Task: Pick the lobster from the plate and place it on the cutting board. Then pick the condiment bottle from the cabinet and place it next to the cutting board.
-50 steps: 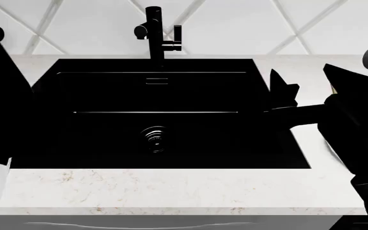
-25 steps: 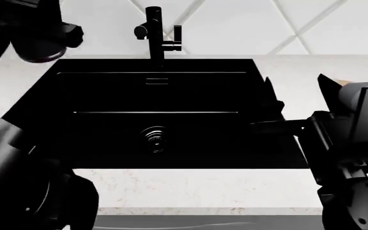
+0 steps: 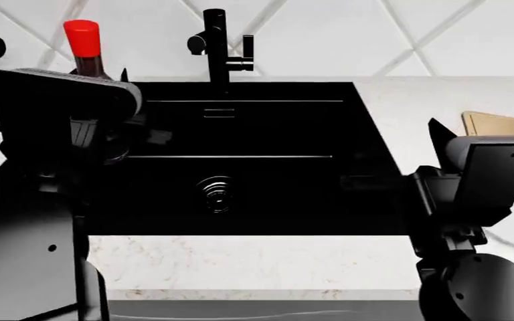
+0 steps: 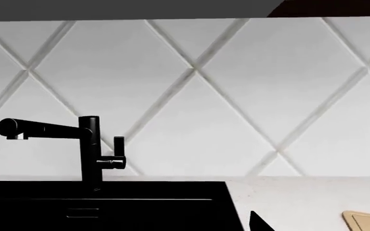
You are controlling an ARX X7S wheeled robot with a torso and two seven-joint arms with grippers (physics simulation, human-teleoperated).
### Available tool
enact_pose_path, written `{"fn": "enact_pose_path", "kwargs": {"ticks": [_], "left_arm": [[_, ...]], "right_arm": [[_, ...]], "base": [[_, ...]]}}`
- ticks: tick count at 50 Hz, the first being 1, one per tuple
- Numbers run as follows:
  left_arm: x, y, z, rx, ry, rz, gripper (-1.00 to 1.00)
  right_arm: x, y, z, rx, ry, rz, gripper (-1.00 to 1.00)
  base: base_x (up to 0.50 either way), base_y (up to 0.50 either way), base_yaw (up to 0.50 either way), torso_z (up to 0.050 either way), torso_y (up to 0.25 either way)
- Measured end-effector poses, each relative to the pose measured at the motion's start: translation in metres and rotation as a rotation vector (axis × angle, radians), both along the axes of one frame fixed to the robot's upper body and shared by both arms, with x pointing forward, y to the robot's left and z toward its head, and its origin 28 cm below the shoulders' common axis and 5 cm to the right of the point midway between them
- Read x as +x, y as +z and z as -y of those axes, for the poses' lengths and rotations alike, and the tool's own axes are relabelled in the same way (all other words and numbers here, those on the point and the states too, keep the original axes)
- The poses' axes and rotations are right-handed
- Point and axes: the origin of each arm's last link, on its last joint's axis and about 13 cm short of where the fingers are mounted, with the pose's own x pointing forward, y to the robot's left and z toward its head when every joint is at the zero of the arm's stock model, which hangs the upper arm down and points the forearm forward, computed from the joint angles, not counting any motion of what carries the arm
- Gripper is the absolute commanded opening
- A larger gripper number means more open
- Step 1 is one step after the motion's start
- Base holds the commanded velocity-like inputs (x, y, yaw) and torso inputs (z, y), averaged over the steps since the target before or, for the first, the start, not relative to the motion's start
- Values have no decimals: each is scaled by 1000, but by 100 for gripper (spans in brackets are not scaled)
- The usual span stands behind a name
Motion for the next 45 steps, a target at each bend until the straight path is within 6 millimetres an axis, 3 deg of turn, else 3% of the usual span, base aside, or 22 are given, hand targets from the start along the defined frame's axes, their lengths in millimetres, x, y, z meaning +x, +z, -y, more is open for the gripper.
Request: {"fn": "enact_pose_path", "kwargs": {"ticks": [10, 45], "left_arm": [[1, -15, 3, -32, 27, -2, -100], [-3, -19, 9, -111, 0, -1, -100]], "right_arm": [[1, -8, 0, 5, -7, -20, 100], [-6, -12, -1, 31, -1, -41, 100]], "base": [[0, -25, 0, 0, 0], [-28, -499, 0, 0, 0]]}}
